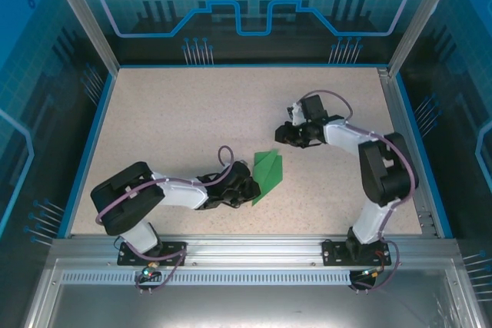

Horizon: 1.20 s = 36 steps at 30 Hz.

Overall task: Fold a paper plane with a square sheet of paper (pick it up from the middle)
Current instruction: Fourth fold the wing at the center of the table, then turn over the paper at the center of the table.

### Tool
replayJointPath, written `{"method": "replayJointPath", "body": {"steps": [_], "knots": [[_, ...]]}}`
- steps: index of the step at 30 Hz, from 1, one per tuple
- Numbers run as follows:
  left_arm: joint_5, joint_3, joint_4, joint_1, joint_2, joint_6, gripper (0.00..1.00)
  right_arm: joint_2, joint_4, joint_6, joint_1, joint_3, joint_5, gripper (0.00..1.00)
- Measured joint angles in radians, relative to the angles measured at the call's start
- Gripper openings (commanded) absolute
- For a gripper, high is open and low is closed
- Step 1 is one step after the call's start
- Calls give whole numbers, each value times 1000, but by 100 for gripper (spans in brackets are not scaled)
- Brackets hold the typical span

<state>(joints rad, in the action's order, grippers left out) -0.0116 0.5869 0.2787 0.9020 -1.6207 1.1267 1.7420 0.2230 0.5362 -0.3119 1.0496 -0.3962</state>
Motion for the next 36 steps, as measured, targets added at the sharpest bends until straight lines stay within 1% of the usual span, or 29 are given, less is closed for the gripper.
{"method": "replayJointPath", "body": {"steps": [1, 5, 9, 12, 15, 20, 25, 28, 36], "knots": [[0, 1, -21, 3, 12, -2, 20, -40, 1, 12, 0, -38, -4, 38], [11, 23, -145, 7, 63, -31, 24, -170, 8, 66, 0, -178, -8, 46], [35, 70, -254, -2, 127, -87, 27, -266, 5, 148, -8, -321, -8, 52], [34, 80, -280, -36, 168, -126, 29, -306, -8, 212, -39, -393, -8, 53], [25, 80, -294, -83, 176, -161, 30, -324, -34, 267, -82, -433, -11, 56], [-19, 89, -303, -136, 157, -201, 34, -328, -66, 330, -113, -455, -11, 56], [-54, 124, -303, -140, 120, -219, 36, -308, -129, 373, -149, -455, -29, 54], [-67, 139, -298, -140, 95, -220, 36, -281, -129, 391, -165, -455, -26, 54], [-77, 159, -300, -140, 52, -221, 35, -255, -145, 415, -166, -455, -16, 50]]}}
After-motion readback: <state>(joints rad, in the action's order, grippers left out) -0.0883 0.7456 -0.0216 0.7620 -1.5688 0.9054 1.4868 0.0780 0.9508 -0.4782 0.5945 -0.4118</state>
